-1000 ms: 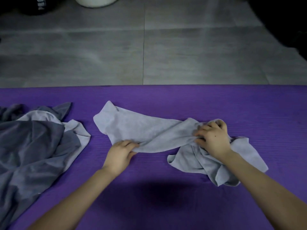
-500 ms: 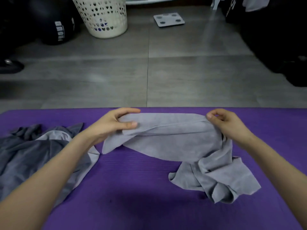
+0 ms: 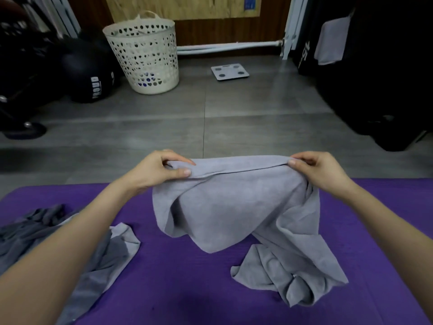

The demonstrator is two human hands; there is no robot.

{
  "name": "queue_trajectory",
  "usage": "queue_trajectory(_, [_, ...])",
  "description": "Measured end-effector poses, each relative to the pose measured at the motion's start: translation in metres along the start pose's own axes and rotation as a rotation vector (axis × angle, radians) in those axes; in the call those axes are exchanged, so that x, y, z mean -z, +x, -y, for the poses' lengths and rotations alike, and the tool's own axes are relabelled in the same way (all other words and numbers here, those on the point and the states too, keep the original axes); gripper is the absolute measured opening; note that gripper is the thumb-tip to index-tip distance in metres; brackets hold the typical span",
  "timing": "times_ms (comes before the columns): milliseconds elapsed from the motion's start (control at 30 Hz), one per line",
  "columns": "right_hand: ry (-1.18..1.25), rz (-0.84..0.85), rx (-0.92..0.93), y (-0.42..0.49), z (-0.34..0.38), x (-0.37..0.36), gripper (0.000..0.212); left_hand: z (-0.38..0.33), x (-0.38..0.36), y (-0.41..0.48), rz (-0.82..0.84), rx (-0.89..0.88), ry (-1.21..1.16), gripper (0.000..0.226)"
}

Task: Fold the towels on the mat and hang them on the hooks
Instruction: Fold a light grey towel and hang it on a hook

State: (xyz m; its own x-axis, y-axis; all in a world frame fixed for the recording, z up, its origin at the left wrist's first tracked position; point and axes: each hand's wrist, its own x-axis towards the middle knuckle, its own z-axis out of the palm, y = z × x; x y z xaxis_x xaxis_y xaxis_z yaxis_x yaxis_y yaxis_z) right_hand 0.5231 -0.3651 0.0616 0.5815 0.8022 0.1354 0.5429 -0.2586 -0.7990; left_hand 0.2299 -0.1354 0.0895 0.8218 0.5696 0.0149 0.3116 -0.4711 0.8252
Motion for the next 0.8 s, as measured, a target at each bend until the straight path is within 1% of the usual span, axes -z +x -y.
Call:
queue_trajectory(67, [-0.102,-0.101,0.037,0.003,0.008,0.009,0.008,-0.013,-0.002,-0.005,-0.062,0.028,-0.195,0.011])
queue_trajectory(100, [-0.15,-0.146,0.042,0.002,0.011,0.013,0.012,-0.017,-0.003,-0.008,-0.086,0.033,-0.238,0.008])
queue_trajectory(167, [-0.186,-0.201,0.048,-0.004,0.017,0.014,0.022,-0.021,-0.007,-0.015,-0.152,0.025,-0.225,0.006])
queue_trajectory(200, [-0.159,-0.196,0.061,-0.009,0.021,0.012,0.026,-0.022,-0.009,-0.019,-0.191,0.012,-0.186,0.01])
queue_trajectory(267, [-0.077,-0.133,0.091,-0.023,0.029,0.009,0.032,-0.021,-0.012,-0.029,-0.222,-0.002,-0.157,0.02])
queue_trajectory(333, [-0.008,-0.045,0.097,-0.036,0.039,0.01,0.037,-0.025,-0.012,-0.043,-0.192,0.017,-0.202,0.025])
queue_trajectory(433, [0.108,0.155,0.03,-0.052,0.06,0.02,0.044,-0.037,-0.003,-0.061,-0.137,0.047,-0.195,0.029])
queue_trajectory(500, [0.184,0.328,-0.039,-0.06,0.077,0.029,0.046,-0.052,0.008,-0.072,-0.038,0.087,-0.231,0.051])
queue_trajectory(533, [0.205,0.407,-0.063,-0.063,0.086,0.035,0.041,-0.06,0.015,-0.077,0.029,0.108,-0.261,0.057])
queue_trajectory(600, [0.286,0.536,-0.073,-0.065,0.101,0.044,0.033,-0.077,0.031,-0.086,0.147,0.115,-0.308,0.052])
queue_trajectory(633, [0.355,0.569,-0.081,-0.064,0.106,0.047,0.033,-0.082,0.039,-0.089,0.177,0.111,-0.34,0.052])
queue_trajectory(700, [0.493,0.57,-0.123,-0.057,0.107,0.044,0.031,-0.082,0.056,-0.09,0.17,0.132,-0.436,0.053])
queue_trajectory(767, [0.498,0.524,-0.2,-0.046,0.1,0.028,0.029,-0.068,0.063,-0.084,0.115,0.232,-0.441,0.052])
queue_trajectory(800, [0.442,0.491,-0.23,-0.039,0.094,0.014,0.03,-0.055,0.062,-0.079,0.071,0.303,-0.373,0.045])
